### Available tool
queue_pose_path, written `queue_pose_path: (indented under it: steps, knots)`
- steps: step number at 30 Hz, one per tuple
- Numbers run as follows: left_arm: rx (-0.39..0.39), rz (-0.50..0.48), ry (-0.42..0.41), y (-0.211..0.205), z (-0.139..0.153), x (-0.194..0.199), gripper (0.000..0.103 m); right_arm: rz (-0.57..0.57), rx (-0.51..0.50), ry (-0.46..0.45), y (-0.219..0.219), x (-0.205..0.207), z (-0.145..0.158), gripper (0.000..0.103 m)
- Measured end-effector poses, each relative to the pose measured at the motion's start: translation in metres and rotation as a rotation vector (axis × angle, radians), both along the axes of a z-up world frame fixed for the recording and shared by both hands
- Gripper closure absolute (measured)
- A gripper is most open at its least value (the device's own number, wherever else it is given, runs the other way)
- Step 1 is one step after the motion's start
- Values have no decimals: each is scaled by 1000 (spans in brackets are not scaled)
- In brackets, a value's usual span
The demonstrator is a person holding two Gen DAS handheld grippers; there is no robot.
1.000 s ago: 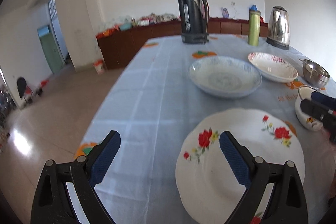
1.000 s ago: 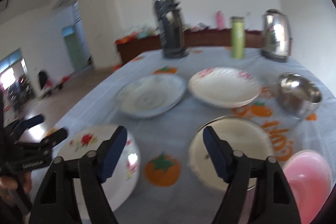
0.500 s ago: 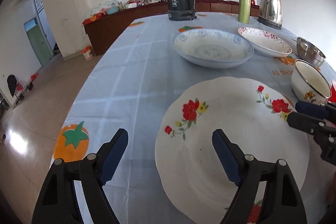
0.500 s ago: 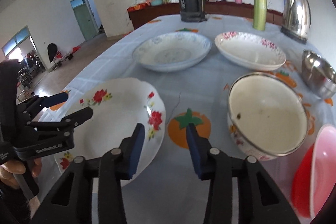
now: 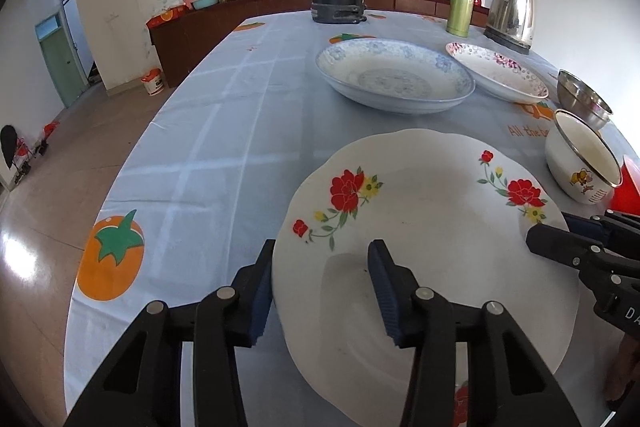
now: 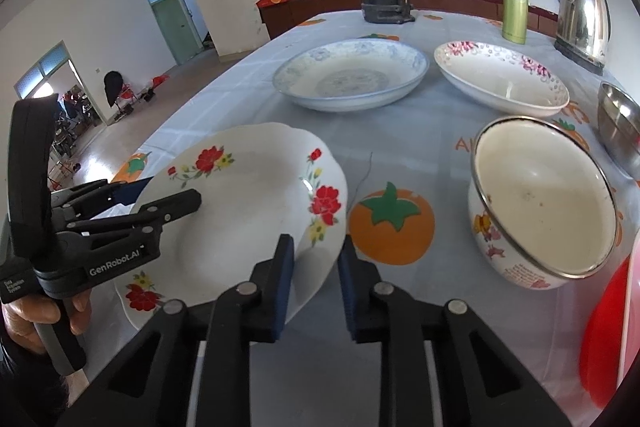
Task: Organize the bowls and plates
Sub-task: 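Grasp the rim of the white red-flower plate with both grippers, then lift the red-flower plate with both grippers and carry it over the blue-patterned plate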
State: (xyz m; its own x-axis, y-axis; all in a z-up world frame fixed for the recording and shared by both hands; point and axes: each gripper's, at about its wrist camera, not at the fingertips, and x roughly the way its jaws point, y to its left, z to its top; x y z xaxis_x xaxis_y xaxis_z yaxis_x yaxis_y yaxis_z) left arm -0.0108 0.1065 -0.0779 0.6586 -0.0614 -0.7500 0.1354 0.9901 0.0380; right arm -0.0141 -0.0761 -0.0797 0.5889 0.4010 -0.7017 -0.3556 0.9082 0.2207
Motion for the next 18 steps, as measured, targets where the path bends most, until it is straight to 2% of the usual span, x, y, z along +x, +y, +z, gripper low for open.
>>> queue_pose_path:
  steps: [8,12,18]
  knots:
    - [-13,-4,-14,3,-1,-2,55,16,23,18,-1,3,-3,81]
    - [-73,6,-14,10,0,-2,55,20,30,22,-1,5,-5,81]
    - [-77,-12,-10,9,0,-5,55,22,5,0,2,2,-3,82]
